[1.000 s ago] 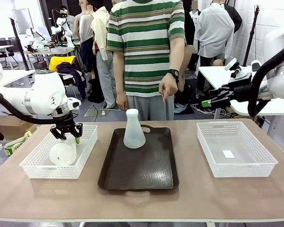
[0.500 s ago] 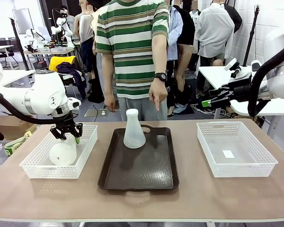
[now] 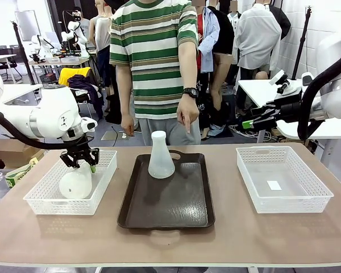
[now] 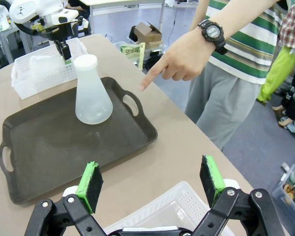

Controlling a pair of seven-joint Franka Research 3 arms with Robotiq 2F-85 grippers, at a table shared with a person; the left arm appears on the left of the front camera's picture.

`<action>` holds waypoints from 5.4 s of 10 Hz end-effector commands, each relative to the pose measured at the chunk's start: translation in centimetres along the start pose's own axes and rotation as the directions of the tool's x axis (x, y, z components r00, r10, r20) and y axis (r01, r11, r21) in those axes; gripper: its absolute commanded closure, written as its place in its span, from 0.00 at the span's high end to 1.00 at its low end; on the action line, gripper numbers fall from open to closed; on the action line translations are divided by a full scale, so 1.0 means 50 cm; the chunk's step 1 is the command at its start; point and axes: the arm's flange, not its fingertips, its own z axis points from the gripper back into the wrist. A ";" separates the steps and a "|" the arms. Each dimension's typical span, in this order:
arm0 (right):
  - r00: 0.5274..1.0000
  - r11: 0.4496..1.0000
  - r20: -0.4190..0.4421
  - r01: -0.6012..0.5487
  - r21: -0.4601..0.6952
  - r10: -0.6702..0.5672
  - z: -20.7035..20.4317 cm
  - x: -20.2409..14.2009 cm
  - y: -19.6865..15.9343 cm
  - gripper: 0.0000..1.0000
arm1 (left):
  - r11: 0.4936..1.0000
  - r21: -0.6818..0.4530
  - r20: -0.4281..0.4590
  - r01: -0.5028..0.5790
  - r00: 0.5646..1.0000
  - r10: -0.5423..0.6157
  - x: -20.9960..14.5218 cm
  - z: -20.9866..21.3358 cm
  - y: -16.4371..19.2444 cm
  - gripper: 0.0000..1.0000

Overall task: Prepare the laboratory tools.
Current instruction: Place the picked Big flask upright in the Handle tray as directed by the person.

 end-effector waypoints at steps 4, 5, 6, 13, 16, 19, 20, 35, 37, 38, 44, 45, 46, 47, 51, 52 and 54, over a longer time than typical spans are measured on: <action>1.000 1.000 -0.012 0.009 0.004 -0.009 0.002 0.002 0.001 1.00 | 1.000 0.000 0.001 0.000 1.000 0.000 0.000 -0.001 0.000 0.00; 1.000 1.000 -0.012 0.009 0.004 -0.009 0.002 0.002 0.001 1.00 | 1.000 0.000 0.000 0.000 1.000 0.000 0.000 0.000 0.000 0.00; 1.000 1.000 -0.012 0.009 0.004 -0.009 0.002 0.002 0.001 1.00 | 0.999 -0.012 -0.015 0.039 0.999 -0.039 -0.012 0.039 -0.017 0.00; 1.000 1.000 -0.012 0.009 0.004 -0.009 0.002 0.002 0.001 1.00 | 0.848 -0.259 0.206 0.462 0.884 -0.419 -0.074 0.345 -0.055 0.00; 1.000 1.000 -0.012 0.009 0.004 -0.009 0.002 0.002 0.001 1.00 | 0.301 -0.511 0.462 0.805 0.553 -0.693 -0.148 0.430 -0.040 0.00; 1.000 1.000 -0.012 0.009 0.004 -0.009 0.002 0.002 0.001 1.00 | -0.061 -0.609 0.594 0.791 0.404 -0.695 -0.154 0.439 -0.013 0.00; 1.000 1.000 -0.012 0.009 0.004 -0.009 0.002 0.002 0.001 1.00 | -0.065 -0.619 0.602 0.783 0.419 -0.679 -0.148 0.428 -0.015 0.00; 1.000 1.000 -0.012 0.009 0.004 -0.009 0.002 0.002 0.001 1.00 | -0.578 -0.107 0.951 0.809 -0.087 -0.297 -0.247 0.217 -0.203 0.00; 1.000 1.000 -0.012 0.009 0.004 -0.009 0.002 0.002 0.001 1.00 | -0.594 0.023 0.986 0.804 -0.115 -0.118 -0.228 0.196 -0.215 0.00; 1.000 1.000 -0.012 0.009 0.004 -0.009 0.002 0.002 0.001 1.00 | -0.578 0.073 0.990 0.813 -0.127 -0.054 -0.219 0.190 -0.218 0.00; 1.000 1.000 -0.012 0.009 0.004 -0.009 0.002 0.002 0.001 1.00 | -0.586 0.045 0.999 0.809 -0.053 0.004 -0.193 0.106 -0.272 0.00; 1.000 1.000 -0.012 0.009 0.004 -0.009 0.002 0.002 0.001 1.00 | -0.592 0.044 0.998 0.805 -0.056 -0.001 -0.195 0.100 -0.281 0.00; 1.000 1.000 -0.012 0.009 0.004 -0.009 0.002 0.002 0.001 1.00 | -0.595 0.036 0.999 0.803 -0.046 -0.001 -0.196 0.089 -0.290 0.00; 1.000 1.000 -0.012 0.009 0.004 -0.009 0.002 0.002 0.001 1.00 | -0.591 0.027 0.999 0.806 -0.034 -0.002 -0.200 0.073 -0.298 0.00; 1.000 1.000 -0.012 0.009 0.004 -0.009 0.002 0.002 0.001 1.00 | -0.571 0.009 1.000 0.821 -0.022 -0.017 -0.215 0.019 -0.311 0.00; 1.000 1.000 -0.012 0.009 0.004 -0.009 0.002 0.002 0.001 1.00 | -0.566 0.007 1.000 0.824 -0.018 -0.013 -0.215 0.011 -0.313 0.00; 1.000 1.000 -0.012 0.009 0.004 -0.009 0.002 0.002 0.001 1.00 | -0.574 0.010 1.000 0.819 0.002 0.019 -0.211 -0.009 -0.313 0.00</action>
